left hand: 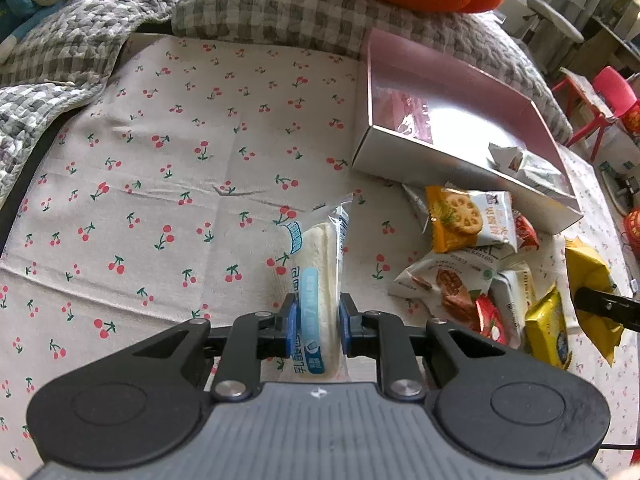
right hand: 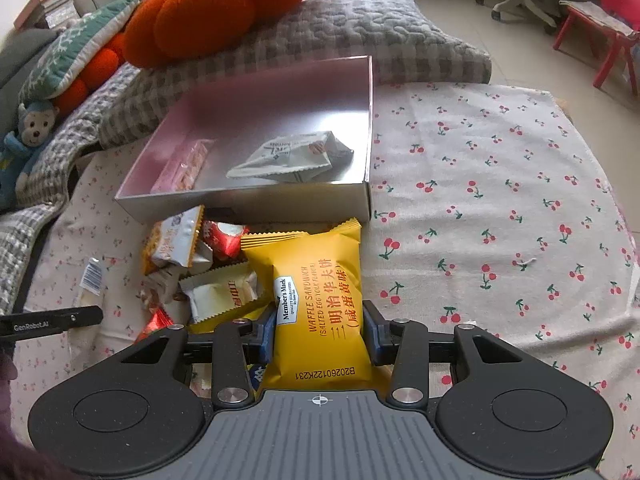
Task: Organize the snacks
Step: 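Grasp the white milk-stick bag with the left gripper while the right grasps the yellow waffle sandwich, then lower both held packets into the box and open both grippers, then withdraw both grippers from the box toward the remaining snack pile, then grasp the red candy bag with the left gripper while the right grasps the yellow cracker bag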
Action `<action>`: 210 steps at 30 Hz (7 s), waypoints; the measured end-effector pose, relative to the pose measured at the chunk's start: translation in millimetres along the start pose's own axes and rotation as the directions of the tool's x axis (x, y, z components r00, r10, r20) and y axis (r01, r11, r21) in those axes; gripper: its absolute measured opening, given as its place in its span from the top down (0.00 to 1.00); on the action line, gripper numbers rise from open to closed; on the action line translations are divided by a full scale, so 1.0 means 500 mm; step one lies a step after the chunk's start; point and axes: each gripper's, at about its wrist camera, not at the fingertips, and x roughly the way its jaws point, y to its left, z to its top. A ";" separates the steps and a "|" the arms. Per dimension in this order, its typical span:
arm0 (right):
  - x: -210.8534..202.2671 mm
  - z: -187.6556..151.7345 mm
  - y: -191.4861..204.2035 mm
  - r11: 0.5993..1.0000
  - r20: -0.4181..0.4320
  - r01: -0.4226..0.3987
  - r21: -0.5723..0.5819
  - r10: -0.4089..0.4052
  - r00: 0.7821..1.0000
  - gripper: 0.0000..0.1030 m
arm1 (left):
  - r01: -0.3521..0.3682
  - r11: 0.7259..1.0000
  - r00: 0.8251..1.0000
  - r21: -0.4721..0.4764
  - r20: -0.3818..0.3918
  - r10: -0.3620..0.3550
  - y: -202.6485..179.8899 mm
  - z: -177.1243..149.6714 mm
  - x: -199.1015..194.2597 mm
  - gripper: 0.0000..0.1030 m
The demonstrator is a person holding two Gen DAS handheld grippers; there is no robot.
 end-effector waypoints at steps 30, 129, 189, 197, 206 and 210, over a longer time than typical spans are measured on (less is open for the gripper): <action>-0.082 0.094 0.002 0.981 0.203 -0.099 0.166 0.065 0.977 0.61 | 0.177 0.982 0.962 -0.067 0.222 -0.158 -0.062 0.089 -0.065 0.82; -0.117 -0.060 0.057 0.991 0.304 0.069 -0.111 -0.032 0.952 0.03 | -0.017 0.966 0.965 0.259 0.258 -0.052 -0.128 -0.084 -0.068 0.00; 0.029 -0.119 0.055 0.975 0.079 0.067 -0.212 -0.052 0.996 0.52 | 0.152 0.956 0.978 0.251 0.100 -0.182 -0.086 -0.096 -0.030 0.70; 0.029 -0.119 0.051 0.978 0.082 0.029 -0.206 -0.012 0.997 0.42 | 0.112 0.937 0.974 0.332 0.149 -0.170 -0.098 -0.107 -0.022 0.50; 0.035 -0.124 0.059 0.971 0.088 0.043 -0.233 -0.023 0.996 0.42 | 0.070 0.918 0.985 0.391 0.119 -0.126 -0.109 -0.116 0.011 0.59; 0.037 -0.124 0.061 0.971 0.094 0.051 -0.236 -0.029 0.995 0.42 | 0.082 0.924 0.983 0.374 0.121 -0.136 -0.103 -0.114 0.004 0.68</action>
